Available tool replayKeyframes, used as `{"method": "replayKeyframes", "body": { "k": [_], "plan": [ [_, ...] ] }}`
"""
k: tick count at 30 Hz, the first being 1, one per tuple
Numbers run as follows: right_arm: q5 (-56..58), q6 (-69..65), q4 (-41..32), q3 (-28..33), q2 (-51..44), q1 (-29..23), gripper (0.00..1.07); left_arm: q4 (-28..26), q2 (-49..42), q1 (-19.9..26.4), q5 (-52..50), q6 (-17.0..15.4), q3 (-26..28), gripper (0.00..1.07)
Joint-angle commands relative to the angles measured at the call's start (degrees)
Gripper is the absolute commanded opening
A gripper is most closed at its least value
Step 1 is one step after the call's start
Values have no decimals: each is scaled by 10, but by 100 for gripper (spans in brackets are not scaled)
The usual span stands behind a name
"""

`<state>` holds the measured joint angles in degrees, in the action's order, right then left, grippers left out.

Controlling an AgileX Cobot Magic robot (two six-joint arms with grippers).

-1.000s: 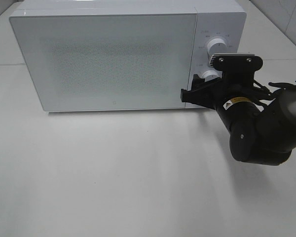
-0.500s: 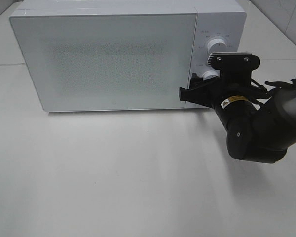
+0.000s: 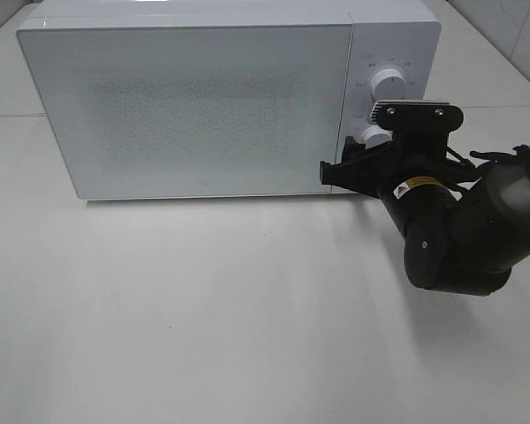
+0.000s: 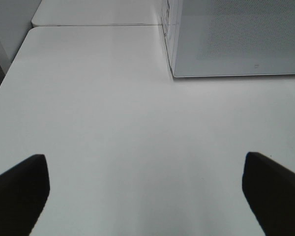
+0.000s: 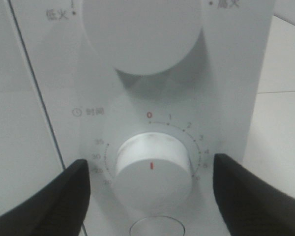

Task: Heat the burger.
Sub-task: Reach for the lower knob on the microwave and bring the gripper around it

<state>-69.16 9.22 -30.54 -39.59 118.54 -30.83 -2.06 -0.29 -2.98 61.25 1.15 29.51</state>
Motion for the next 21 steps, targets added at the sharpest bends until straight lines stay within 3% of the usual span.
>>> {"method": "replayKeyframes", "body": {
  "k": [1,14,20,21],
  "plan": [
    [-69,-3,5,-4,-3,3,68,-1,-9,2,2,-3,1,101],
    [-83,-4,4,-9,-3,3,51,-1,-9,2,2,-3,1,101],
    [-83,-3,5,-9,-3,3,33,-1,-9,2,2,-3,1,101],
    [-83,-3,7,-9,-3,3,25,-1,-9,2,2,-3,1,101]
  ]
}}
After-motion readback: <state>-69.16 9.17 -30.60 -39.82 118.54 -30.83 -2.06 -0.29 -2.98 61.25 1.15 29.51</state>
